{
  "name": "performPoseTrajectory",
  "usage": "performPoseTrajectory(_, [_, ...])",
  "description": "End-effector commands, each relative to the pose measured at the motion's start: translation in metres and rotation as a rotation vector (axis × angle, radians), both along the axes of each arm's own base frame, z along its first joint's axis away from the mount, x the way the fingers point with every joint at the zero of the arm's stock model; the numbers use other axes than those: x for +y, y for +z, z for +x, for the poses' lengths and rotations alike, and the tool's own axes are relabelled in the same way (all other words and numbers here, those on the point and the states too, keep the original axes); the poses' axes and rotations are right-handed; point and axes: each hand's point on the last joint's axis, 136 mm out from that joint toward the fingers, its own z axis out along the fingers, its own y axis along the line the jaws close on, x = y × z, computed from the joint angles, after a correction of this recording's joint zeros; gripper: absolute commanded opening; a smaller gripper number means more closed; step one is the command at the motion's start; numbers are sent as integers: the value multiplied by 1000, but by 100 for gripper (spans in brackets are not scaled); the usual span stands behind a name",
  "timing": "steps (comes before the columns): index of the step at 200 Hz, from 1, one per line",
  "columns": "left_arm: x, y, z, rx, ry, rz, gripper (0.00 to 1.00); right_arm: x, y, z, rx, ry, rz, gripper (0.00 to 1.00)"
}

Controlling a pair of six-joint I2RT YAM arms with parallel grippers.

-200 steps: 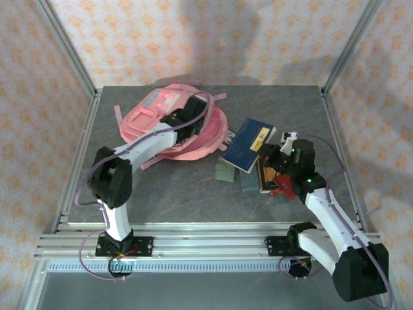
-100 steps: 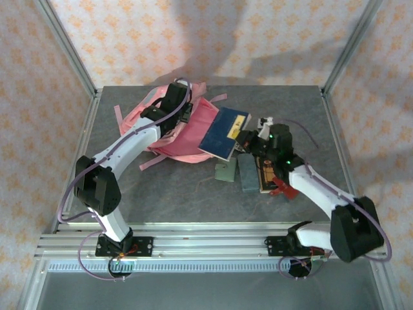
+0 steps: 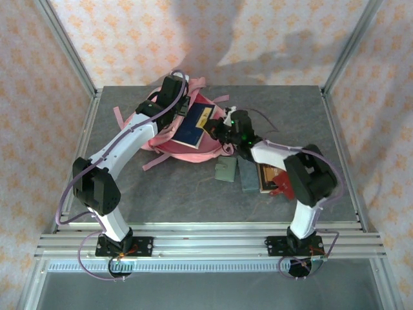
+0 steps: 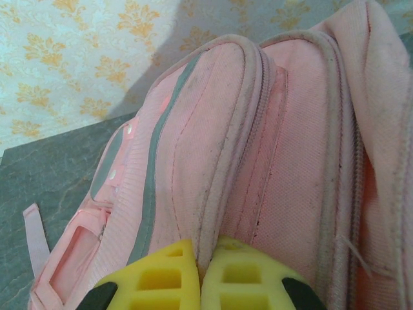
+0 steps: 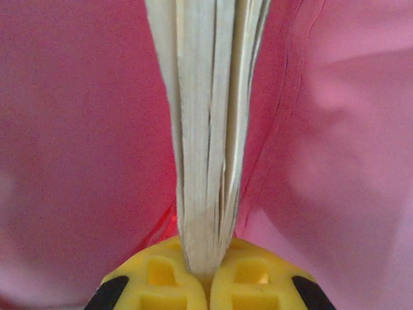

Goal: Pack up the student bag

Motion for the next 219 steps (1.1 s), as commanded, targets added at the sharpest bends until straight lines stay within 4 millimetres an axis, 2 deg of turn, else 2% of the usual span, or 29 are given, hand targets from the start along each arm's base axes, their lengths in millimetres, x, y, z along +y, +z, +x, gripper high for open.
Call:
performPoseTrajectory(1, [3,86,-1,-219,18,-105,0,26,19,27,-22,-31,96,0])
performPoseTrajectory(20, [1,84,-1,-214,13,-122,0,48,-2,46,45,-53,105,0])
performPoseTrajectory(35, [-2,81,-1,-205,6,-136,0,74,-1,59,42,-38,125,0])
performPoseTrajectory(52, [-4,81,-1,-201,0,-148,0,102,-15,75,72,-43,99,0])
performPoseTrajectory(80, [-5,79,-4,-196,-5,-159,0,135,-38,100,119,-44,96,0])
performPoseTrajectory(112, [-5,72,-6,-186,-7,-167,0,163,-45,127,122,-56,84,0])
performPoseTrajectory(123, [-5,70,-6,-182,-5,-166,0,167,-52,130,140,-58,88,6])
performPoseTrajectory(139, [-4,67,-6,-179,-2,-165,0,168,-60,129,148,-45,82,33])
performPoseTrajectory(149, [-4,65,-6,-177,0,-166,0,167,-62,125,143,-28,47,43])
performPoseTrajectory(161, [-3,61,-7,-174,2,-161,0,164,-58,119,127,-7,-1,47])
performPoseTrajectory(196, [0,52,-7,-164,14,-149,0,139,-41,99,80,-5,-114,52])
performPoseTrajectory(219, [0,52,-8,-166,12,-152,0,128,-42,91,87,-16,-138,53])
